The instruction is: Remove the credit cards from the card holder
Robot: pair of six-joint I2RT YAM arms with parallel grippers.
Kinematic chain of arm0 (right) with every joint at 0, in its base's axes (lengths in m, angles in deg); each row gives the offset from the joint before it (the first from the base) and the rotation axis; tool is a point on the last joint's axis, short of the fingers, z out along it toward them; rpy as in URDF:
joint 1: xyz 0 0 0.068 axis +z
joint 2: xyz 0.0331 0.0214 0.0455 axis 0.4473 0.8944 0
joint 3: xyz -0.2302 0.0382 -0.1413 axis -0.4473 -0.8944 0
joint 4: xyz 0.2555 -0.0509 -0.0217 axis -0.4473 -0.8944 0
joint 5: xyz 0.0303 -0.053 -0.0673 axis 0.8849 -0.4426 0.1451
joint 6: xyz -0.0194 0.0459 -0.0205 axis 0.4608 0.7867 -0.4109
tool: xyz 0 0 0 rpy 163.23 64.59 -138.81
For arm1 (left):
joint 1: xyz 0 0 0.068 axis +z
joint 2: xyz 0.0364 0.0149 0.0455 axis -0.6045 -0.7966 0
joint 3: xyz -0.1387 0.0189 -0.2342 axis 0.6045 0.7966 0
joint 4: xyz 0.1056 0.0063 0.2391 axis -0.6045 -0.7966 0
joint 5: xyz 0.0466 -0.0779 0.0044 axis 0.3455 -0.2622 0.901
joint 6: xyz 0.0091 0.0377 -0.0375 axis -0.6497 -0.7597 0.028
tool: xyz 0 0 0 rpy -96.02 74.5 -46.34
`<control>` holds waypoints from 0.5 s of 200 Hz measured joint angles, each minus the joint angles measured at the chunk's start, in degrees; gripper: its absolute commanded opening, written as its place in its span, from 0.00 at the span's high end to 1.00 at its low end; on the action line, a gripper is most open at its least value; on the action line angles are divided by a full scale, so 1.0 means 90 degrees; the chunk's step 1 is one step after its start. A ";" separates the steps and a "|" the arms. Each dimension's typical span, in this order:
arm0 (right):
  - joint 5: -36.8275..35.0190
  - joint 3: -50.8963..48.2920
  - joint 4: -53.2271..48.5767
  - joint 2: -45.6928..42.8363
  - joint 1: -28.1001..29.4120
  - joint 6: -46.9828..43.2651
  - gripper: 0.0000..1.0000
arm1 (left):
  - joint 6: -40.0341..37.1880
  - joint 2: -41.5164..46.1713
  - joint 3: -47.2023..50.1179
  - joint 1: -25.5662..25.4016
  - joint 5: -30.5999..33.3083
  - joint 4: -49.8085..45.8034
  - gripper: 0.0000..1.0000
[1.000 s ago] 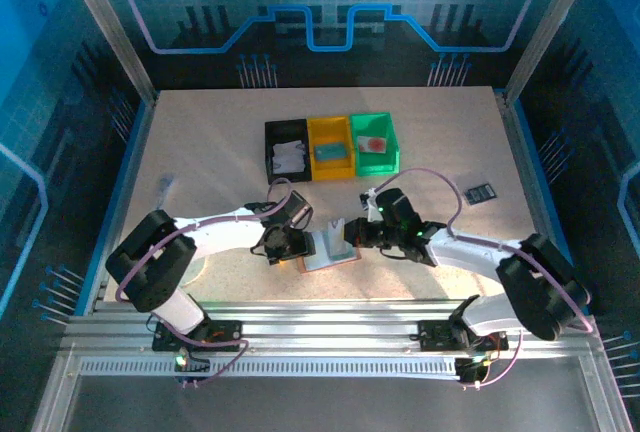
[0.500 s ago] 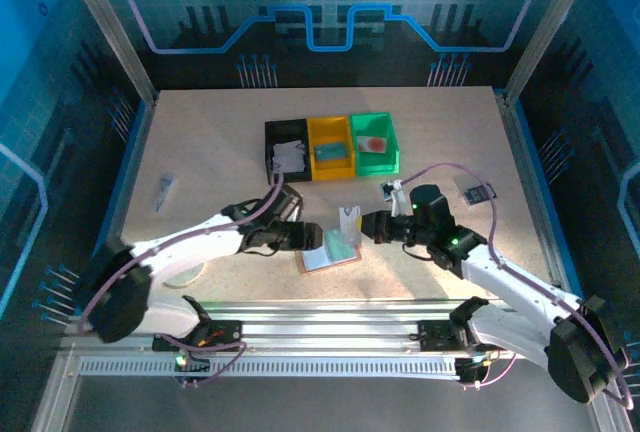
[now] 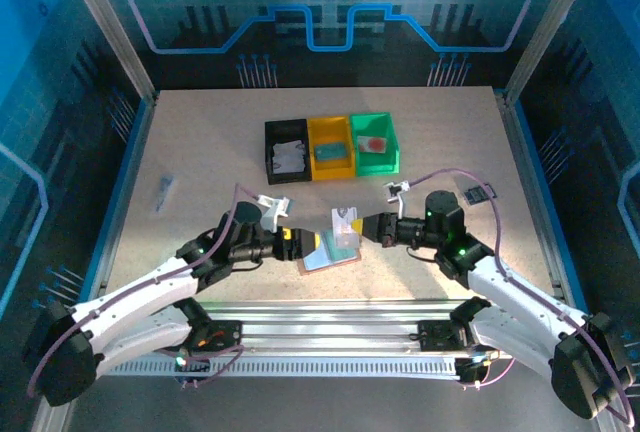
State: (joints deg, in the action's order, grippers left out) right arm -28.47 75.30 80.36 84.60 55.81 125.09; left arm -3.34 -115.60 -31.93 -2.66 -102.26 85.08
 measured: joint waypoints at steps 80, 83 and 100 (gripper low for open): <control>0.0182 0.0015 0.0508 0.0374 0.0420 0.0245 1.00 | 0.0942 -0.0221 0.0347 0.0000 -0.0884 0.2407 0.33; 0.0182 0.0019 0.0510 0.0386 0.0432 0.0245 1.00 | 0.0971 -0.0233 0.0357 0.0000 -0.0906 0.2475 0.34; 0.0177 0.0058 0.0503 0.0447 0.0503 0.0236 1.00 | 0.1139 -0.0325 0.0464 0.0000 -0.0998 0.2851 0.38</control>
State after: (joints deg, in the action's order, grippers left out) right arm -26.88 75.83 84.89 88.62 60.33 127.21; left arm 6.91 -118.53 -27.76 -2.66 -111.24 110.74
